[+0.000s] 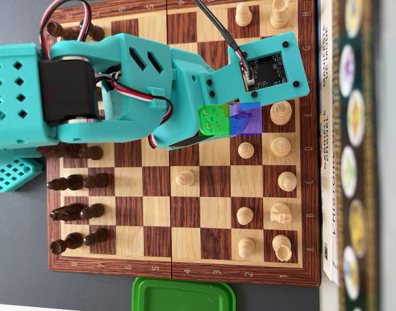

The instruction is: Play chess

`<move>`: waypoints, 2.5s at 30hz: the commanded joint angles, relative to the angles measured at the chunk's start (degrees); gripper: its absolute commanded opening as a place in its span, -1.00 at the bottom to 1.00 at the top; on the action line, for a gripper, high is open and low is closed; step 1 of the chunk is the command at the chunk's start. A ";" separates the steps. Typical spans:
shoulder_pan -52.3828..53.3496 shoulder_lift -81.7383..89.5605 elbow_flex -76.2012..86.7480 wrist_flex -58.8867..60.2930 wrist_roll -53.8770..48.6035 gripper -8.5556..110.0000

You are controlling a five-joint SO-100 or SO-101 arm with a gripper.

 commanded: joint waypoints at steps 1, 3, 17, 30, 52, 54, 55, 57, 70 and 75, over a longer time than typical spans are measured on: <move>0.44 0.53 -2.46 -0.62 0.35 -0.77; 0.44 0.53 -2.55 -0.62 0.35 -0.76; 0.97 1.23 -2.11 -0.18 0.26 -0.76; 1.67 9.40 4.92 0.00 0.44 -0.76; 0.35 19.25 16.88 -0.09 5.19 -0.76; -0.35 19.16 16.88 -0.09 6.59 -0.76; -0.88 19.07 16.88 -0.18 7.21 -0.76; -1.14 18.98 16.70 -0.35 7.21 -0.76; -0.53 14.41 13.80 -0.70 7.03 -0.76; -0.53 13.89 12.57 -0.70 7.12 -0.76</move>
